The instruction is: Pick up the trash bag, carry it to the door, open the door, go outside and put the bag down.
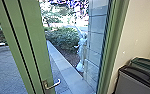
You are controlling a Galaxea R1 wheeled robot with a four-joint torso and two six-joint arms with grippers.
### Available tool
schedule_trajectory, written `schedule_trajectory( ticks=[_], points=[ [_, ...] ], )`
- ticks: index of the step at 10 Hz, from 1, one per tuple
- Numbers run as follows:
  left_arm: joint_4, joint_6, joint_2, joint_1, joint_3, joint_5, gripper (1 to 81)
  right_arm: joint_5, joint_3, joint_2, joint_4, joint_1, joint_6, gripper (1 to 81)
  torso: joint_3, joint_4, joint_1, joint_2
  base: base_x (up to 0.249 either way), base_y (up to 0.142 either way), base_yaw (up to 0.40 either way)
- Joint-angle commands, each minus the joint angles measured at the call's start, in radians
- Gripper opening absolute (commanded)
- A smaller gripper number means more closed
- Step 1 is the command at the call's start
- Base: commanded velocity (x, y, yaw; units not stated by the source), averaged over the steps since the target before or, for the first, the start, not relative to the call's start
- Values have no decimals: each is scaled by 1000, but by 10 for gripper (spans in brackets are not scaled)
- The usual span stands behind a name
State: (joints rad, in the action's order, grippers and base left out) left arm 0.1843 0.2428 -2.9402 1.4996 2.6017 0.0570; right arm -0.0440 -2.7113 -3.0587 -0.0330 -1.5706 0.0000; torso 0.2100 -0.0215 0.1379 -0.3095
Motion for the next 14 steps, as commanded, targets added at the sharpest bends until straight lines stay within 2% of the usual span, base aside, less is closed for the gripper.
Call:
schedule_trajectory(
  ticks=[1, 14],
  points=[
    [-12, 10, 68, -32, -109, -42, 10, -57, 90, 32, 13, 36, -6, 811, 0, 0, 0, 0, 0, 0, 244],
    [-16, 9, 61, -32, -100, -42, 10, -57, 108, 38, 15, 30, -3, 811, 0, 0, 0, 0, 0, 0, 245]
  ],
)
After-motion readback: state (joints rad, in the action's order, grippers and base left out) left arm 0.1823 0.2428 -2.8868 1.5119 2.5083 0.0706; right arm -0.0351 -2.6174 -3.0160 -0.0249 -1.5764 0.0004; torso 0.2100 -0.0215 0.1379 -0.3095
